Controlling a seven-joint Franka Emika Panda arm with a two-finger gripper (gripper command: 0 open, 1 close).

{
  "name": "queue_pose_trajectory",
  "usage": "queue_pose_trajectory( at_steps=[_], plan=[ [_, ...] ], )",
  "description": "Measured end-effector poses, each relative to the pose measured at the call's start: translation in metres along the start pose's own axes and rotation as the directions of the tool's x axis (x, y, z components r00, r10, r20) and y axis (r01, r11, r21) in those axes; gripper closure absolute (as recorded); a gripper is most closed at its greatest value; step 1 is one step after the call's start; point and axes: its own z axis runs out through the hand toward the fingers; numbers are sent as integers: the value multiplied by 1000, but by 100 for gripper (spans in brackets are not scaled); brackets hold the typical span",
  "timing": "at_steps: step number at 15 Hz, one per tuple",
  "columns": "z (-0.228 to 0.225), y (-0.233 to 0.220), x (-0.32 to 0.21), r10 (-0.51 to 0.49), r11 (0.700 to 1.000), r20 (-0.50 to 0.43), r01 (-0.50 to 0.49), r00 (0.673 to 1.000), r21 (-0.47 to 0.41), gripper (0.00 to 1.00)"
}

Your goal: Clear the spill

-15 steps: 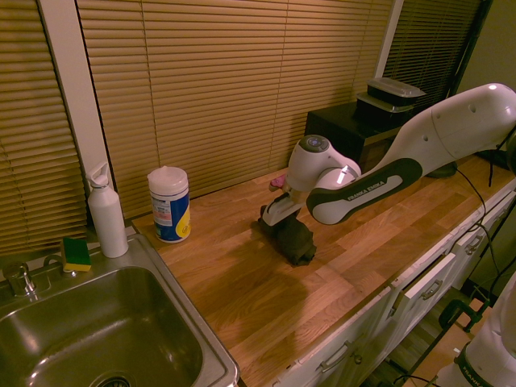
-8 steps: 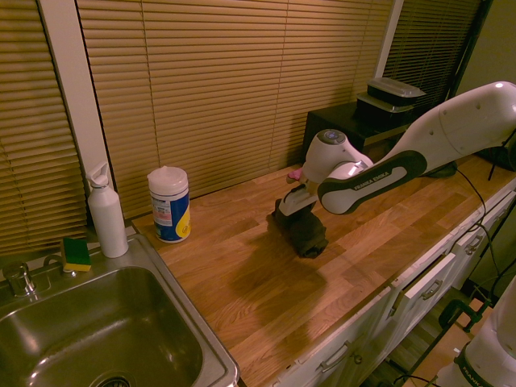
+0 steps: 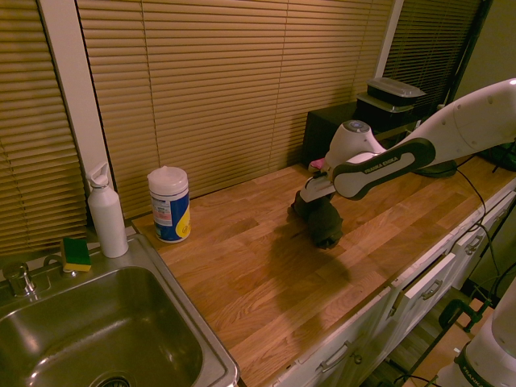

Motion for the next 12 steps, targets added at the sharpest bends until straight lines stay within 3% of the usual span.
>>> queue_pose_trajectory(
  at_steps=[12],
  plan=[
    [-20,-89,-148,-186,983,1,186,983,2,100]
  ],
)
